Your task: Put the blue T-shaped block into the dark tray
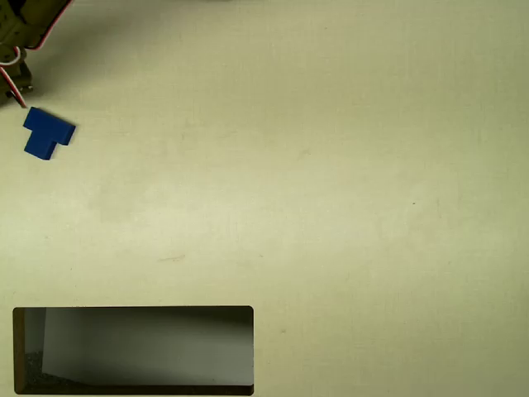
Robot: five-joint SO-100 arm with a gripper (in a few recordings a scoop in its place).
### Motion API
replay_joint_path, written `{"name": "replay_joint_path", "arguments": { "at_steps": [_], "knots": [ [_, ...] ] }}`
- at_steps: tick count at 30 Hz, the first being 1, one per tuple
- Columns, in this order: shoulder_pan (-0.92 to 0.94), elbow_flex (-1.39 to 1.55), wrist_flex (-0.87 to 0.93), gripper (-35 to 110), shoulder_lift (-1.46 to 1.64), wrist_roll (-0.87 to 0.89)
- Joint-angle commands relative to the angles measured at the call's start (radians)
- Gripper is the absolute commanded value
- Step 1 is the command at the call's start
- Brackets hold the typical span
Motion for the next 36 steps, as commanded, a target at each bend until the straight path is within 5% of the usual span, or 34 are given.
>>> {"name": "replay_joint_path", "arguments": {
  "at_steps": [1, 22, 36],
  "knots": [
    [-0.012, 0.044, -0.092, 0, 0.009, -0.538],
    [-0.333, 0.434, -0.425, 0, 0.101, -0.146],
    [-0.617, 0.400, -0.520, 0, 0.057, 0.175]
  ]
}}
